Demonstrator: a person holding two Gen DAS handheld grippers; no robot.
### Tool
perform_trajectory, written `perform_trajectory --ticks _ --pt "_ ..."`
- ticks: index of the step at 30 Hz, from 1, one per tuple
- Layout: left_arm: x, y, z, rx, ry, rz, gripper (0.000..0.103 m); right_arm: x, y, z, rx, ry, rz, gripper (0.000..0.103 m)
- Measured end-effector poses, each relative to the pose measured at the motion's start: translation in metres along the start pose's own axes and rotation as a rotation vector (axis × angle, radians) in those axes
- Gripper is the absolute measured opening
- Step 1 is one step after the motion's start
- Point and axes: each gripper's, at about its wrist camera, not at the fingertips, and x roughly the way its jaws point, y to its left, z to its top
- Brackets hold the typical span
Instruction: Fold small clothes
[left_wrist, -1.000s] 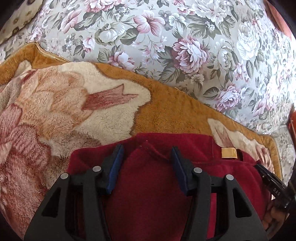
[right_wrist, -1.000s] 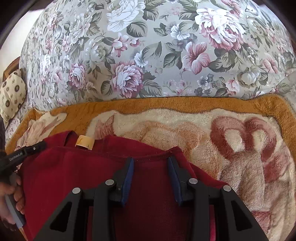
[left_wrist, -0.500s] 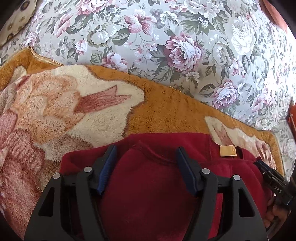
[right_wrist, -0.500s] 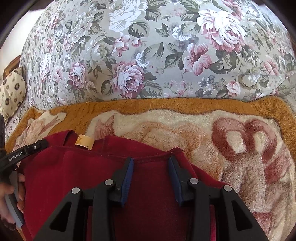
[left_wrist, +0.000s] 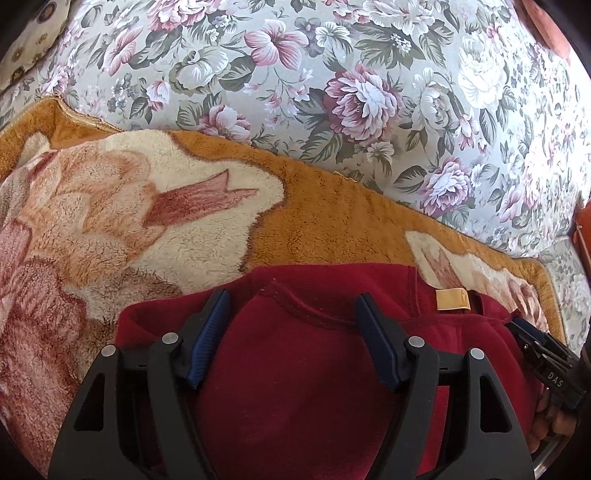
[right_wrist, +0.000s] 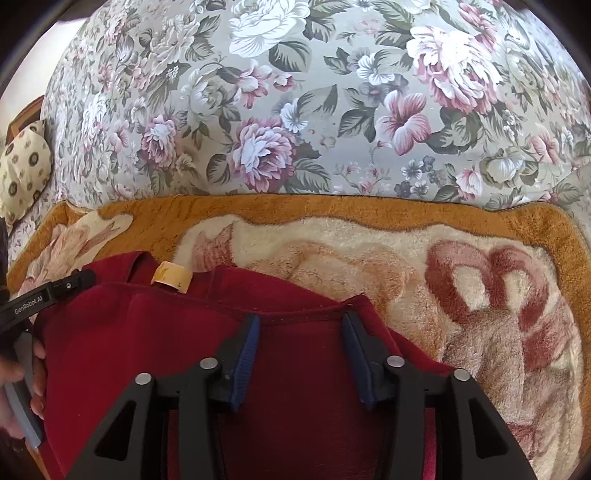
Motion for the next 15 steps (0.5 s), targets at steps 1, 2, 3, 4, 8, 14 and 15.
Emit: perform_trajectory --ticks 1,2,3,4,8,14,15 --pt "0.0 0.0 0.0 0.001 0.001 -0.002 0.071 0.0 -0.001 0.0 0.004 -0.002 0.009 0.049" --pt "0.0 0.0 0.0 0.002 0.003 -0.006 0.073 -0.001 -0.002 0.0 0.009 -0.004 0.017 0.05" --pt "0.0 -0.001 0.0 0.004 0.004 -0.011 0.076 -0.001 -0.002 0.0 0.014 -0.006 0.021 0.05" --pt "0.0 -0.001 0.0 0.007 0.005 -0.019 0.078 -0.002 -0.002 0.0 0.013 -0.007 0.02 0.05" --pt "-0.001 -0.004 0.0 0.022 0.013 -0.028 0.081 -0.001 0.001 0.0 0.005 -0.006 0.012 0.051" --pt "-0.004 0.001 0.001 -0.003 0.01 -0.093 0.086 0.001 0.009 0.0 -0.036 0.004 -0.031 0.052" --pt "-0.004 0.002 0.001 -0.01 0.007 -0.1 0.086 0.002 0.011 0.0 -0.047 0.006 -0.044 0.052"
